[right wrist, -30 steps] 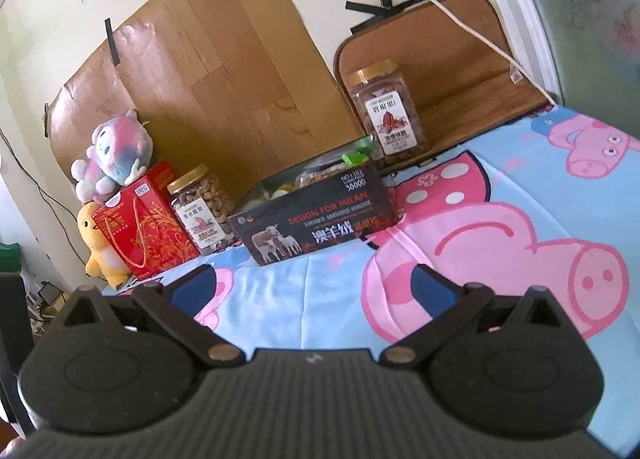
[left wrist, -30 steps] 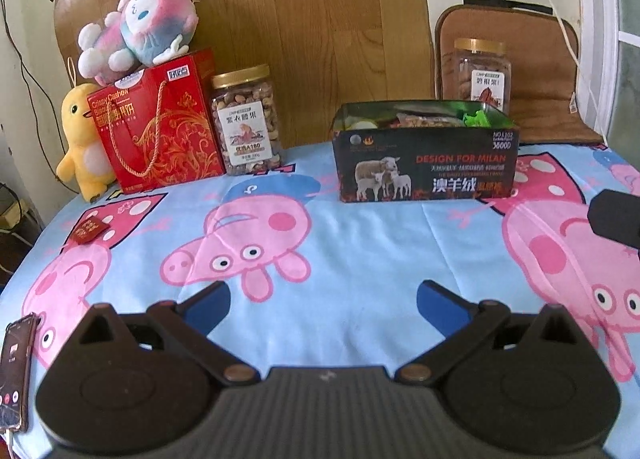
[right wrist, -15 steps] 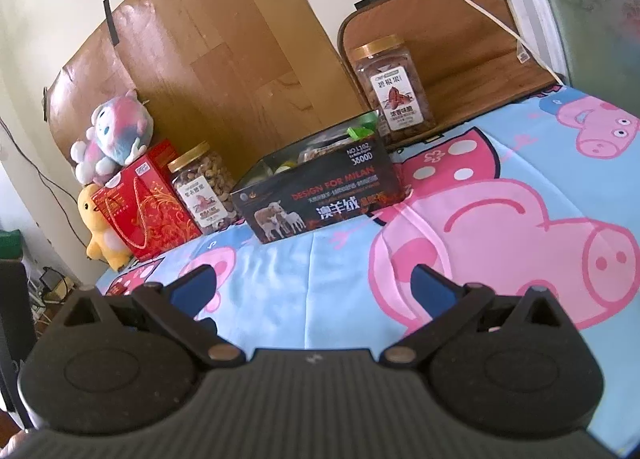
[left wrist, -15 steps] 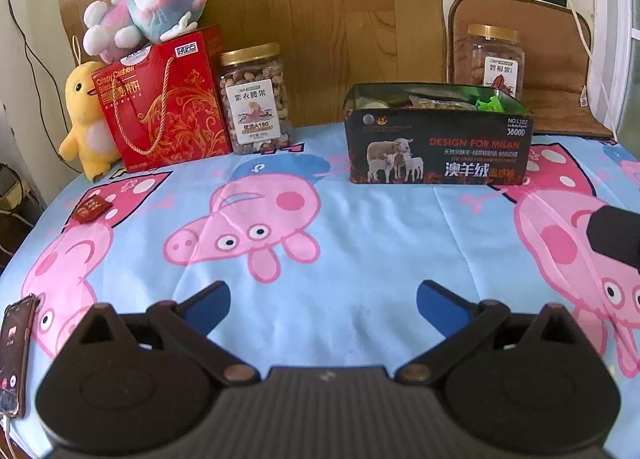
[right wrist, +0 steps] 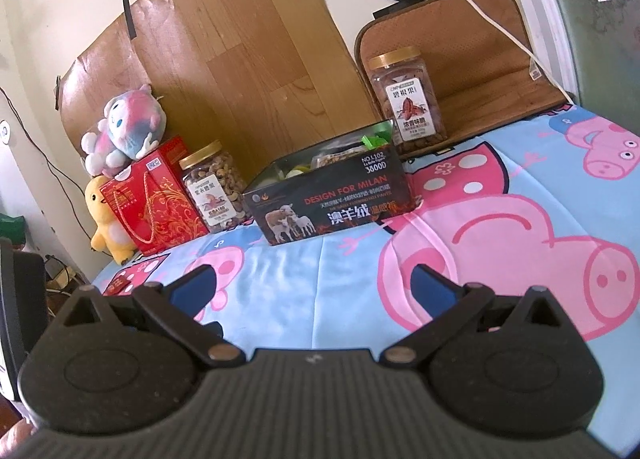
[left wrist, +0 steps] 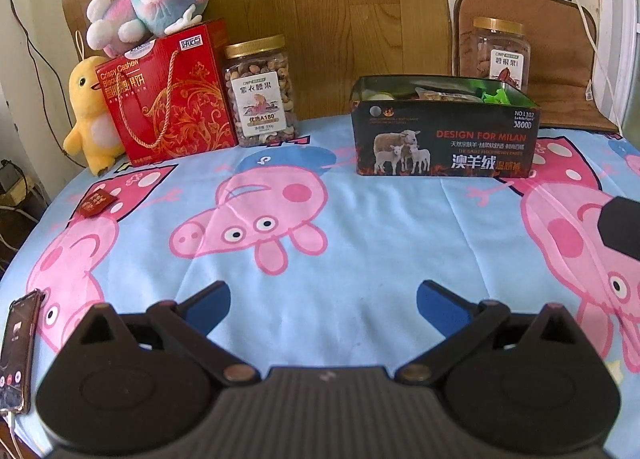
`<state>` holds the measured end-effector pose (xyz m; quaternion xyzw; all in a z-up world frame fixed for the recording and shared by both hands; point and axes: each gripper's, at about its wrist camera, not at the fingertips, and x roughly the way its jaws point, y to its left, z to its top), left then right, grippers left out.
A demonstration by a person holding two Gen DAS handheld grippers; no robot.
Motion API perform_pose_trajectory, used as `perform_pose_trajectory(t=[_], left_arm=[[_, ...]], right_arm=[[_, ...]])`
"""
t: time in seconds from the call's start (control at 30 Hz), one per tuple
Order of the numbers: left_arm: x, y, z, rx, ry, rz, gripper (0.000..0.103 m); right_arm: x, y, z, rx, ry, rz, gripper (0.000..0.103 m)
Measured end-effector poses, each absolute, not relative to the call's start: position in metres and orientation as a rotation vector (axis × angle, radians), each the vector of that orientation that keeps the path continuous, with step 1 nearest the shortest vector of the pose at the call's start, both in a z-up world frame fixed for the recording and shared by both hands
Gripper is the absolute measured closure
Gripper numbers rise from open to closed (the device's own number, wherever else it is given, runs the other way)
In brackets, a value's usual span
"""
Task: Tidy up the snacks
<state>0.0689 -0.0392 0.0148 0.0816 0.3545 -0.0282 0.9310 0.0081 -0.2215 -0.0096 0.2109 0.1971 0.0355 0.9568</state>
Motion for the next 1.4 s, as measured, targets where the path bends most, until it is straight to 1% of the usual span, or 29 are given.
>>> perform_pose_trajectory(t=[0.9, 1.23, 1.4], left_arm=[[0.068, -0.030, 0.021, 0.159, 0.673, 0.047, 0.000], [0.071, -0.027, 0.018, 0.130, 0.716, 0.009, 0.000], [0.070, -0.032, 0.014, 0.159, 0.731, -0.010, 0.000]], right_arm=[[0.004, -0.220, -0.009, 0.452, 0.395, 0.071, 0.000], [0.004, -0.218, -0.010, 0.453, 0.403, 0.080, 0.000], [0.004, -0.220, -0.011, 0.461, 0.402, 0.071, 0.000]])
